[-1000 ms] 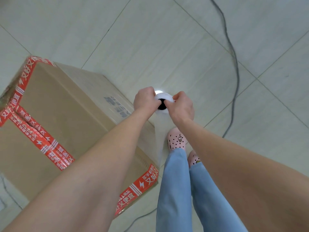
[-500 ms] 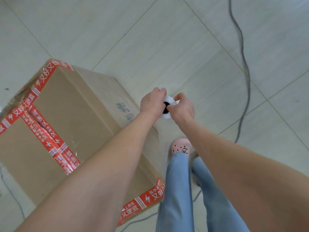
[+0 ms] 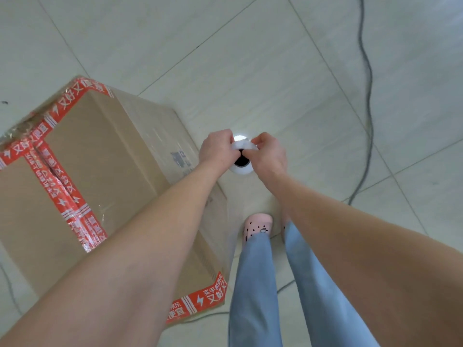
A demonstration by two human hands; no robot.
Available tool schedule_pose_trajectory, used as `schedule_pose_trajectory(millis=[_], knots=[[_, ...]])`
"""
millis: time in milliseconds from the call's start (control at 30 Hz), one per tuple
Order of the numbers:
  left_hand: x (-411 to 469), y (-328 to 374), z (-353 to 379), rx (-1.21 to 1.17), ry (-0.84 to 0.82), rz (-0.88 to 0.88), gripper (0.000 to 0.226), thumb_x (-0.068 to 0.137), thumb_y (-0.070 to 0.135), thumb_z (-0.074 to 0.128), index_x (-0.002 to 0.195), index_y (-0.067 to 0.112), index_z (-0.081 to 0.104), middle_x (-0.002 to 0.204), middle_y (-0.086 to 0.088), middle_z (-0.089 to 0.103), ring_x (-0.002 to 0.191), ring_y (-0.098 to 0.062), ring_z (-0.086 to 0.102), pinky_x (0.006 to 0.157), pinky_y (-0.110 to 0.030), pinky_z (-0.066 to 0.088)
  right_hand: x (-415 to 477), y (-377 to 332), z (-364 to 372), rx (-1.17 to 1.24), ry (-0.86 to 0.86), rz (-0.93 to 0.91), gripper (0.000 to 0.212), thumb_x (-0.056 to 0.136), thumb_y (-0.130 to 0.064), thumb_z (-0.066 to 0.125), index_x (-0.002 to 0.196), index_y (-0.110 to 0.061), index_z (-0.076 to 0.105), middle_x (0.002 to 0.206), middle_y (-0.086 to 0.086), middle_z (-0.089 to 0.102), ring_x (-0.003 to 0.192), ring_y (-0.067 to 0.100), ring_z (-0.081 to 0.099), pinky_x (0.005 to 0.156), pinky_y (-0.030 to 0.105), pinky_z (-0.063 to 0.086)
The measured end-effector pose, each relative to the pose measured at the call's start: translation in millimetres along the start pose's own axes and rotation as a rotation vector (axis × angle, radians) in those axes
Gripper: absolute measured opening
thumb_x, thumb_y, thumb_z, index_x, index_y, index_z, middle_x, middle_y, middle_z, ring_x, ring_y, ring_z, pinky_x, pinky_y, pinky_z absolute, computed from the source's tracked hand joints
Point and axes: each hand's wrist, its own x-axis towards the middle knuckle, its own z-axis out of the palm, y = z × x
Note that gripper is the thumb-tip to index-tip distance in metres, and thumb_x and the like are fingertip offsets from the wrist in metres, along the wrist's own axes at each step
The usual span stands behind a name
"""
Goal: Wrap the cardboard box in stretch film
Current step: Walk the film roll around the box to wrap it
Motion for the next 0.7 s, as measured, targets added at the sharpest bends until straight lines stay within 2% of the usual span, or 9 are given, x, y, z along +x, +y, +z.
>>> schedule_pose_trajectory(millis=[133, 233, 300, 433, 600, 700], knots=[[5.0, -16.8, -12.5, -0.219, 0.068, -0.248, 0.013, 0.074, 0.017, 0.062, 0.074, 0.015, 0.049, 0.082, -0.006, 0.062, 0.07, -0.027, 0.066, 0.061, -0.035, 0.055, 10.1, -22.3, 11.1, -0.049, -0.055, -0.038, 0.038, 0.082, -0.024, 0.064, 0.118, -0.02, 0.052, 0.115, 0.004, 0.057, 0.092, 0.022, 0.058, 0.07, 0.028, 0.042], [6.5, -27.9, -17.9, -0.405, 0.095, -0.41, 0.019, 0.078, 0.022, 0.064, 0.072, 0.014, 0.047, 0.084, -0.008, 0.065, 0.064, -0.027, 0.069, 0.06, -0.035, 0.059, 14.4, -34.3, 25.1, -0.036, -0.121, -0.04, 0.043, 0.084, -0.026, 0.064, 0.123, -0.021, 0.048, 0.116, 0.008, 0.056, 0.088, 0.023, 0.056, 0.068, 0.028, 0.041], [6.8, -33.0, -19.6, -0.399, 0.084, -0.443, 0.02, 0.079, 0.027, 0.064, 0.081, 0.012, 0.052, 0.087, -0.009, 0.068, 0.066, -0.026, 0.07, 0.064, -0.037, 0.059, 14.8, -41.3, 33.0, -0.028, -0.125, -0.045, 0.037, 0.087, -0.023, 0.06, 0.122, -0.021, 0.048, 0.116, 0.009, 0.055, 0.084, 0.023, 0.055, 0.064, 0.027, 0.039], [8.9, -35.8, -26.5, -0.153, 0.111, -0.312, 0.021, 0.082, 0.025, 0.062, 0.094, 0.01, 0.054, 0.094, -0.007, 0.062, 0.083, -0.026, 0.059, 0.065, -0.033, 0.044, 15.8, -48.1, 39.8, -0.021, -0.123, -0.062, 0.032, 0.087, -0.019, 0.058, 0.118, -0.019, 0.05, 0.113, 0.01, 0.057, 0.085, 0.025, 0.058, 0.064, 0.028, 0.041], [12.1, -22.7, -32.4, 0.158, 0.151, 0.007, 0.027, 0.086, 0.012, 0.051, 0.114, 0.013, 0.053, 0.112, -0.007, 0.053, 0.097, -0.028, 0.056, 0.065, -0.033, 0.034, 17.6, -48.3, 33.6, -0.027, -0.15, -0.064, 0.029, 0.087, -0.015, 0.058, 0.115, -0.017, 0.053, 0.101, 0.004, 0.06, 0.082, 0.023, 0.059, 0.065, 0.03, 0.045], [17.1, -12.7, -33.6, 0.25, 0.125, 0.089, 0.028, 0.087, 0.012, 0.051, 0.115, 0.014, 0.056, 0.114, -0.006, 0.052, 0.102, -0.027, 0.053, 0.066, -0.032, 0.032, 19.2, -48.5, 28.2, -0.057, -0.161, -0.072, 0.03, 0.088, -0.015, 0.059, 0.117, -0.018, 0.053, 0.098, 0.002, 0.06, 0.08, 0.021, 0.059, 0.066, 0.03, 0.047]])
